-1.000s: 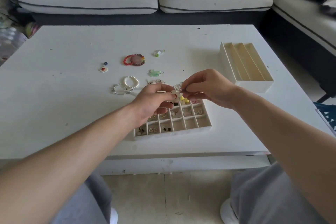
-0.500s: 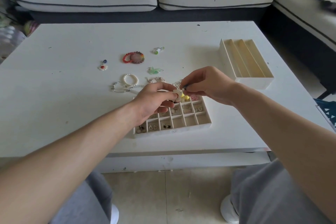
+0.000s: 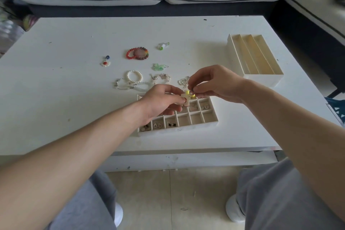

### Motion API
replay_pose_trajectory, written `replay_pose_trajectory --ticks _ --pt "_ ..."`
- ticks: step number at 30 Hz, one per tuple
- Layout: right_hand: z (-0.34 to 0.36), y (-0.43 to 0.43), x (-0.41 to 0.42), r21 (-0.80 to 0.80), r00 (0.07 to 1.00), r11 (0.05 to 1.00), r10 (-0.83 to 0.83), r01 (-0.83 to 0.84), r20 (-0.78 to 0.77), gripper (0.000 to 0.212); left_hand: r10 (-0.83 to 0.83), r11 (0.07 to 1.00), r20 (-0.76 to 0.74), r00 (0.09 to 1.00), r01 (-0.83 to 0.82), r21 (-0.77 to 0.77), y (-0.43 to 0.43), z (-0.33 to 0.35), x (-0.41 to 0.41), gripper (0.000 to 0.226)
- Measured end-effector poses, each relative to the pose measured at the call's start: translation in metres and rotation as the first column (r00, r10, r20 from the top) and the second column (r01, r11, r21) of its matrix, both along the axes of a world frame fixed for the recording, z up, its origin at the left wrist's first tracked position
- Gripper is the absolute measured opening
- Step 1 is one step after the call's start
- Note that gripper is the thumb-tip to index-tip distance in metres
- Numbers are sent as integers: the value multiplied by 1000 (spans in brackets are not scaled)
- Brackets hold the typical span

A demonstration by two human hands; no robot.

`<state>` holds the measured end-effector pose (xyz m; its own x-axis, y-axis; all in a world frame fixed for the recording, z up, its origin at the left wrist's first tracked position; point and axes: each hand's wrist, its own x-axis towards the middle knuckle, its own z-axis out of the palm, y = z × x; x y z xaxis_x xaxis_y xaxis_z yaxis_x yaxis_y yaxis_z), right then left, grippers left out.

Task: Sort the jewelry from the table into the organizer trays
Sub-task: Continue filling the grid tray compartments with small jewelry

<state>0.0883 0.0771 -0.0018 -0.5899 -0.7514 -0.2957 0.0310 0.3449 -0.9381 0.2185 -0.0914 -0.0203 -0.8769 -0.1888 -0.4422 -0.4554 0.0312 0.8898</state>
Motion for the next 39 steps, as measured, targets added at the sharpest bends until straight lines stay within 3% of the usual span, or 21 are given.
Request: replay_pose_trajectory --ticks 6,10,15,22,39 --pt "-8 -3 4 199 931 975 164 -101 -327 30 -111 921 -10 994 99 -376 7 -13 0 3" --pt "-15 -10 9 298 895 944 250 -140 -370 31 -161 833 17 987 145 -534 10 -14 -1 6" --pt "-19 -14 20 358 862 922 299 -150 -409 32 -219 759 77 973 220 -613 10 -17 -2 5" --pt "-25 -18 26 427 819 897 330 -116 -470 31 -268 578 114 957 254 -776 15 -20 1 7" --pt "-33 -16 23 478 798 873 353 -93 -489 17 -192 461 139 972 214 -861 20 -30 0 5"
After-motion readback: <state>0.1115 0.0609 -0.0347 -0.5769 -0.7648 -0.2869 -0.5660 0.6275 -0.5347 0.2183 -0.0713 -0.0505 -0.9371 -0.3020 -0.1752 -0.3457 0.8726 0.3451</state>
